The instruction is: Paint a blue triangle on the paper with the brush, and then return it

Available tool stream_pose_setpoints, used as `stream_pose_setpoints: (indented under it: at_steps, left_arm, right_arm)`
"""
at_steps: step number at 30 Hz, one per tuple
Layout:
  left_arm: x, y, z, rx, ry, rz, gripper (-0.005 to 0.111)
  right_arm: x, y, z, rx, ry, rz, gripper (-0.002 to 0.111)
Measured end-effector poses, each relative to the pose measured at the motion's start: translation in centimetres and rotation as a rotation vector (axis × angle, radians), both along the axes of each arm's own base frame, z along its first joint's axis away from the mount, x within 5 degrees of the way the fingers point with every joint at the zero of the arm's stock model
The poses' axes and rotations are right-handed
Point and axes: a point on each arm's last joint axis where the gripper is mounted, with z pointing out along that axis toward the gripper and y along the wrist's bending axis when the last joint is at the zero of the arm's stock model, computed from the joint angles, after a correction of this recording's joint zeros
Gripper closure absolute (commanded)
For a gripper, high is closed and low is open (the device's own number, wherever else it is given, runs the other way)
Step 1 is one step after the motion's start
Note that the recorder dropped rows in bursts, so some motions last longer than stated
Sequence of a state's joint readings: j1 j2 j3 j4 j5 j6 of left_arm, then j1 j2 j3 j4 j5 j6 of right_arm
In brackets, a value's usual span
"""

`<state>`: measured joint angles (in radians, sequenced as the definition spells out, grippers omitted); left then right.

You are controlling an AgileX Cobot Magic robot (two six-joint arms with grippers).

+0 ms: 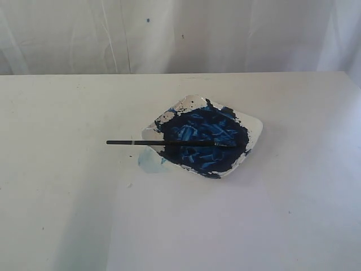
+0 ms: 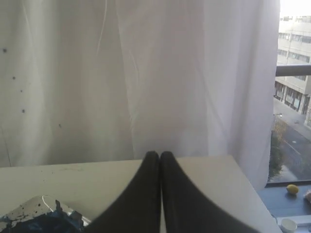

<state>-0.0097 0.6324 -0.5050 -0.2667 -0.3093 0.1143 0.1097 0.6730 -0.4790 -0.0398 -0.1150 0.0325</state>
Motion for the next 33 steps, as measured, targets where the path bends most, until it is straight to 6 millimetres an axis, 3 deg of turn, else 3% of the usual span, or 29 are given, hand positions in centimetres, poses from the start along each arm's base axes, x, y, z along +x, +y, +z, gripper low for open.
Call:
stream_pose_setpoints:
  at_steps: [17, 27, 33]
  left_arm:
    - [0.6, -0.8, -1.1, -0.047, 0.107, -0.066, 0.107]
    - [3.3, -5.0, -4.8, 0.013, 0.365, -0.302, 0.107]
    - [5.1, -6.6, -7.8, -0.037, 0.547, -0.329, 0.107]
  right_arm:
    - [0.4, 0.1, -0.2, 0.049, 0.014, 0.001, 0.108]
    - [0.5, 0.1, -0.4, 0.054, 0.036, -0.001, 0.108]
    - [0.5, 0.1, -0.4, 0.054, 0.040, -0.001, 0.108]
